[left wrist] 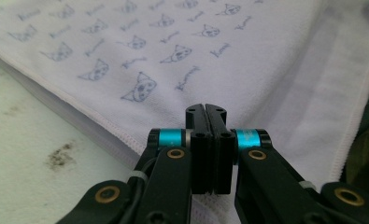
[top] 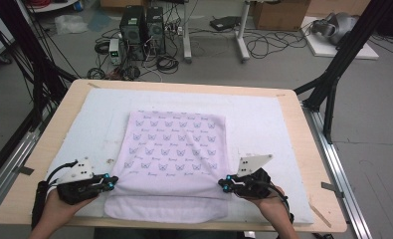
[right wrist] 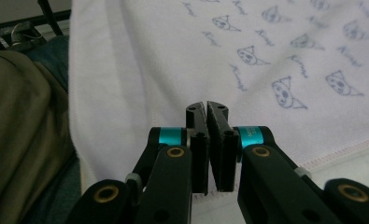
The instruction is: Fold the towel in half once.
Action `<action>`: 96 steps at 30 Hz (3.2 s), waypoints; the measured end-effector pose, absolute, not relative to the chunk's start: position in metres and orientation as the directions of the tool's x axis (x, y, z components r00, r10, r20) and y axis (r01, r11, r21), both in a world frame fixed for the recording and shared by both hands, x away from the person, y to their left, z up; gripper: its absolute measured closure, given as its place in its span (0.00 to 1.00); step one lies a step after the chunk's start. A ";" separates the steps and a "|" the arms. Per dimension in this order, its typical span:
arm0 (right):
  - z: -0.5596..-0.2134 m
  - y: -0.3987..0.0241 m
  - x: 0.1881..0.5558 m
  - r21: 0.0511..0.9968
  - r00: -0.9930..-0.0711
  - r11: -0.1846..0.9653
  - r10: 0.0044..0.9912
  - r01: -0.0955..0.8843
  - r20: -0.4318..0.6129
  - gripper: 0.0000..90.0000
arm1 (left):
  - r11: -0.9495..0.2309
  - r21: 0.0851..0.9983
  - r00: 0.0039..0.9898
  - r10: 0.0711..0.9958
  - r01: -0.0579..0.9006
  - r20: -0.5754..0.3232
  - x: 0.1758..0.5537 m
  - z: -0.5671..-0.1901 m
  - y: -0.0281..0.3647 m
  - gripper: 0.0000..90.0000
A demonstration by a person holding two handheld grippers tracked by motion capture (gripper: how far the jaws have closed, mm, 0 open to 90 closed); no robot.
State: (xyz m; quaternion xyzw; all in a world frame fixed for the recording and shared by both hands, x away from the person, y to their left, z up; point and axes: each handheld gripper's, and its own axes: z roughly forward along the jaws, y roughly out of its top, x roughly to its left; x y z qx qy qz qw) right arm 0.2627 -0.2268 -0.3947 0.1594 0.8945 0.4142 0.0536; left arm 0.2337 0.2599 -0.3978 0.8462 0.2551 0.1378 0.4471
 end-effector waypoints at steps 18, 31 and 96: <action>-0.421 -0.214 0.249 0.713 -0.960 0.655 0.262 0.252 0.099 0.78 | -0.564 0.751 0.879 0.475 0.342 -0.043 0.220 -0.431 0.252 0.79; -0.434 -0.211 0.240 0.693 -0.967 0.681 0.232 0.237 0.103 0.98 | -0.563 0.752 0.874 0.483 0.344 -0.039 0.215 -0.431 0.252 0.99; -0.417 -0.231 0.339 0.796 -0.871 0.495 0.484 0.348 0.080 0.39 | -0.387 0.850 0.785 0.618 0.356 -0.047 0.311 -0.418 0.237 0.47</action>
